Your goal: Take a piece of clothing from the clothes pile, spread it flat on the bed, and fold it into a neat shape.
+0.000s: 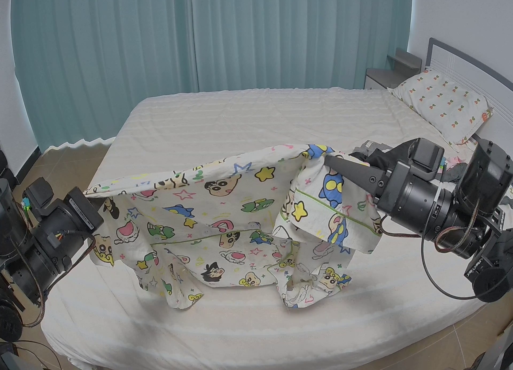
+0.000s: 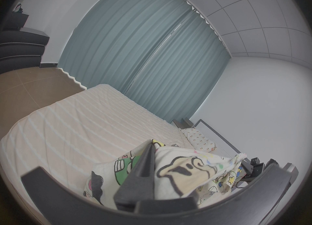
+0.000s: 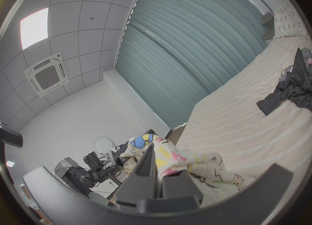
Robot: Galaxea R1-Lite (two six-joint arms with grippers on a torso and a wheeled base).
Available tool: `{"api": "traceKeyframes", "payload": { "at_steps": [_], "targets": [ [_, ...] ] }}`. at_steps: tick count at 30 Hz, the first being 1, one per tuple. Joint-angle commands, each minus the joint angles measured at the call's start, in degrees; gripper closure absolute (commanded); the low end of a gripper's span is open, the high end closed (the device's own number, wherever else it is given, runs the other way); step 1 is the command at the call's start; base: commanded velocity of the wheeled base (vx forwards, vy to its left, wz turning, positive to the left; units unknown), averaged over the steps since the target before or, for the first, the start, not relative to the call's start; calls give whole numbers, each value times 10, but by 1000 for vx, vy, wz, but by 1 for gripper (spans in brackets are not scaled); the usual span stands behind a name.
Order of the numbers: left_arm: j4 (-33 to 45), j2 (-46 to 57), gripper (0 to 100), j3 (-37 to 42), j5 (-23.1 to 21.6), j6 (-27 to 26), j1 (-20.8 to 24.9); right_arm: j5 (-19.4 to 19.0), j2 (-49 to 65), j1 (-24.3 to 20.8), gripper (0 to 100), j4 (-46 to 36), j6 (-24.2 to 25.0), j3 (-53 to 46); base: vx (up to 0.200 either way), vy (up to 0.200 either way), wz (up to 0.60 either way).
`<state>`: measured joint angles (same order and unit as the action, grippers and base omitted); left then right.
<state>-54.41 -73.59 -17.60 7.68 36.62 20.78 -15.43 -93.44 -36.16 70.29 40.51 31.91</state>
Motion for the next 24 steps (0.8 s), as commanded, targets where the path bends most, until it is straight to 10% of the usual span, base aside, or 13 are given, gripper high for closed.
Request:
{"api": "traceKeyframes", "payload": {
  "at_steps": [1,13,24],
  "targets": [
    [1,20,100,5,1,0,1,-2,32,-2,100,0,0,-15,-200,0,0],
    [1,71,100,27,-2,-1,3,-1,110,-57,100,0,-3,-55,-200,0,0],
    [84,170,100,37,-5,-2,28,0,155,-79,100,-15,-6,-78,0,0,0]
  ]
}}
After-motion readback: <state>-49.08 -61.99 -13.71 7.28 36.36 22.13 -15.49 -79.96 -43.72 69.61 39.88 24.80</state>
